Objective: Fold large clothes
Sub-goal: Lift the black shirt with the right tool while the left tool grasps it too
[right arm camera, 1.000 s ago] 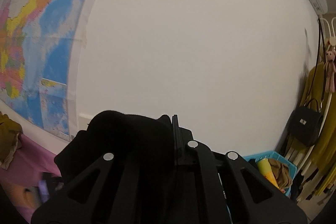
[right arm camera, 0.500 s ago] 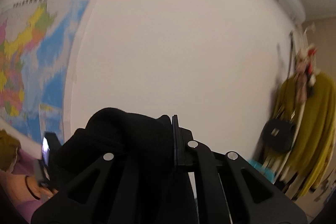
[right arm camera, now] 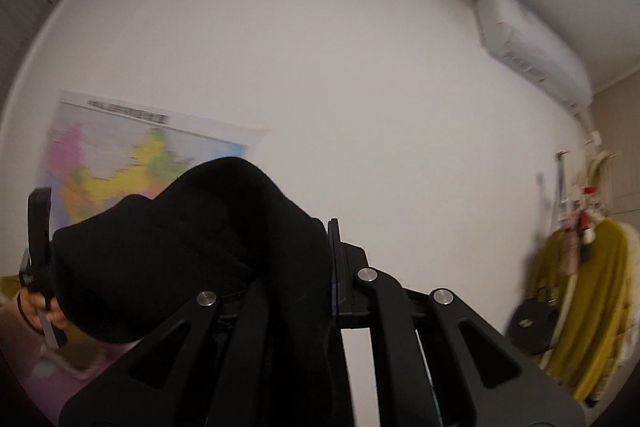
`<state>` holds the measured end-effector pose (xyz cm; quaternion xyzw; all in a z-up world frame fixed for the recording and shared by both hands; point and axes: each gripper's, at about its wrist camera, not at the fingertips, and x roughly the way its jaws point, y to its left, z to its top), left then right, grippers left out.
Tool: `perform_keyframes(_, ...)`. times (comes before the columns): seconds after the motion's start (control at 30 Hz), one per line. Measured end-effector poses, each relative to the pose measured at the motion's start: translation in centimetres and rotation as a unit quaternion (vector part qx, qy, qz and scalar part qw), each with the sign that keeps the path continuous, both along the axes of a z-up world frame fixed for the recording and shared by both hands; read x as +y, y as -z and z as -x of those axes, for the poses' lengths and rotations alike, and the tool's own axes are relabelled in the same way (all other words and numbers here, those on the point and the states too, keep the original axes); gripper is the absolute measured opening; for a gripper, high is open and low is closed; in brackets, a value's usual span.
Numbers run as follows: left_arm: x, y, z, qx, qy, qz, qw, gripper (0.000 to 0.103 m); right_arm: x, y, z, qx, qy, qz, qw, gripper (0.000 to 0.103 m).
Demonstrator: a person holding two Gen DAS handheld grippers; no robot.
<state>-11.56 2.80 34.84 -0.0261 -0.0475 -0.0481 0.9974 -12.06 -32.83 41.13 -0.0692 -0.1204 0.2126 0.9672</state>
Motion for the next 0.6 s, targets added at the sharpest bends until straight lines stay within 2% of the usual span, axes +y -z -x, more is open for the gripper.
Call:
perform_keyframes(0.17,2.3,0.8,8.9,0.001,-0.069,-0.028,0.9972,0.001,0.9,1.9,3.4,0.038,-0.124,-0.005,0.992,0.003)
perform_keyframes(0.3,3.1,2.1,14.3,0.011,-0.130,-0.068,0.9891,0.001,1.7,3.8,3.3,0.061,-0.196,-0.014,0.979,0.004)
perform_keyframes(0.4,4.0,3.7,13.4,0.062,-0.164,-0.077,0.9815,0.001,4.7,6.3,-1.3,0.133,-0.235,-0.009,0.963,0.004)
perform_keyframes(0.47,5.7,5.6,10.8,0.110,-0.174,-0.063,0.9766,0.001,8.0,9.7,-6.0,0.200,-0.245,0.008,0.949,0.004)
perform_keyframes(0.57,9.3,11.0,5.7,0.209,-0.191,-0.031,0.9586,0.001,12.0,15.4,-12.6,0.290,-0.244,0.025,0.925,0.004)
perform_keyframes(0.6,10.6,13.7,3.3,0.251,-0.191,-0.024,0.9484,0.001,14.0,18.7,-15.5,0.327,-0.237,0.043,0.914,0.004)
